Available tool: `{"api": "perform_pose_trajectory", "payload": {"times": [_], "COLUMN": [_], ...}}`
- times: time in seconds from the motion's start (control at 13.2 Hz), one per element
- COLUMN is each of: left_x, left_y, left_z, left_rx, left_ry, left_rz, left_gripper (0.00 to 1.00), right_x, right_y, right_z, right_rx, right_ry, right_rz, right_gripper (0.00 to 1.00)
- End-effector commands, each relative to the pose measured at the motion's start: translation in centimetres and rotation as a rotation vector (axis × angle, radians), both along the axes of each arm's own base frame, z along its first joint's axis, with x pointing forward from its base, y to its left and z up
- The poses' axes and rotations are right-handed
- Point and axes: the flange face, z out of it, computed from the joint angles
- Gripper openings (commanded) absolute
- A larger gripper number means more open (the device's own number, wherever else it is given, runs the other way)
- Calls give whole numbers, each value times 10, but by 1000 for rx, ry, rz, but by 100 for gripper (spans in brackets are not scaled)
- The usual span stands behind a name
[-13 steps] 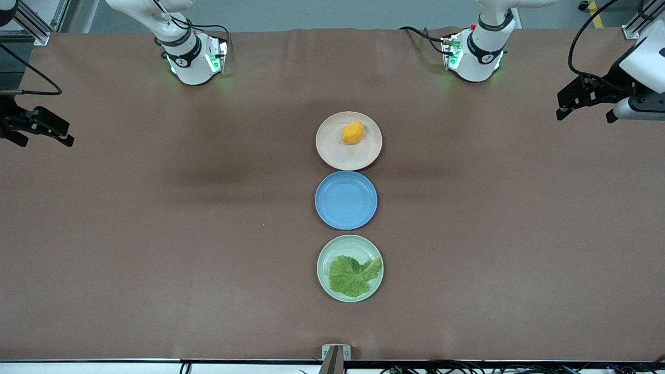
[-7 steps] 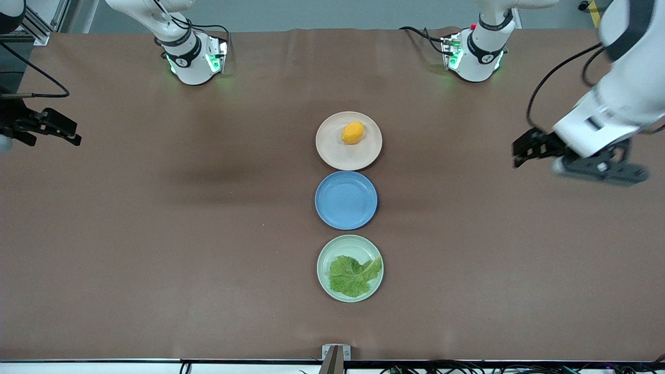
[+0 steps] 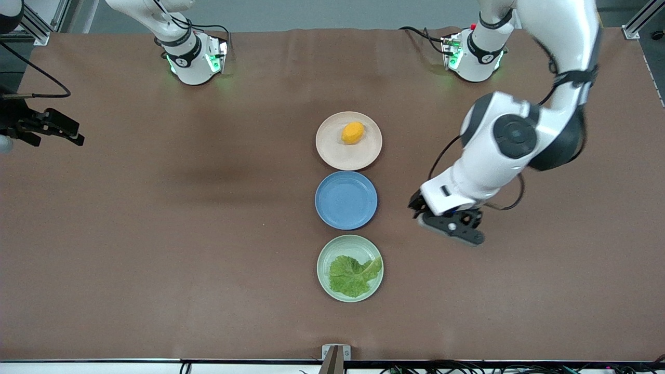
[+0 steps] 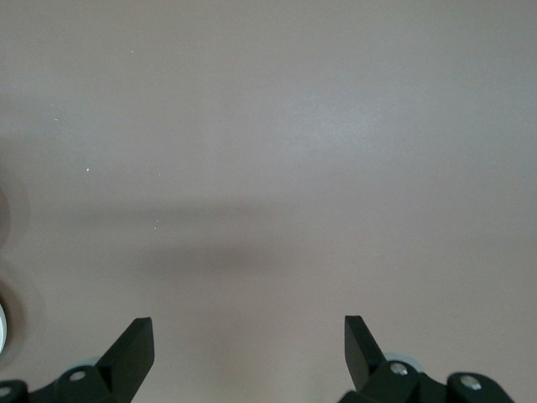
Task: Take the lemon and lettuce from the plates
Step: 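Reach the left gripper down over the lettuce leaf on the green plate, then grasp the lettuce leaf with the left gripper while the right gripper reaches the lemon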
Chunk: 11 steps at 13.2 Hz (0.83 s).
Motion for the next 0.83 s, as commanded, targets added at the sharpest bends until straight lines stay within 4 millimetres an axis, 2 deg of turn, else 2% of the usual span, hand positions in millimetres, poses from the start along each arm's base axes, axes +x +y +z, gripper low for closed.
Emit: {"api": "perform_pose_trajectory", "payload": {"times": [0.0,0.08,0.15,0.3,0.38,0.53,0.68,0.75], "left_x": [9,5,5,8,0,-3,-5,-11], "left_y": [-38,-58,-66,-70,-83,-89,-93,-102], "left_z": [-46,-65,-84,-116,-127,-141,-145,-146], "left_rx": [-47,-68,-85,-106,-108,-100,-68,-48], "left_ry": [-61,-95,-120,-155,-157,-170,-198,-208], "left_rz": [-29,-50,-54,-54,-76,-108,-167,-203], "left_gripper": [100,100,97,84,77,76,70,69], "right_x": [-4,-3,-1,0,1,6,9,10], "right_y": [-1,-1,-1,-1,-1,-2,-4,-4], "right_z": [5,6,9,14,16,8,5,6], "right_rx": [14,13,12,9,9,8,-6,-9], "right_ry": [-7,-9,-16,-28,-31,-24,-24,-29], "right_rz": [-6,-1,-1,-1,-7,2,2,3], "right_gripper": [100,100,100,100,100,100,100,100]}}
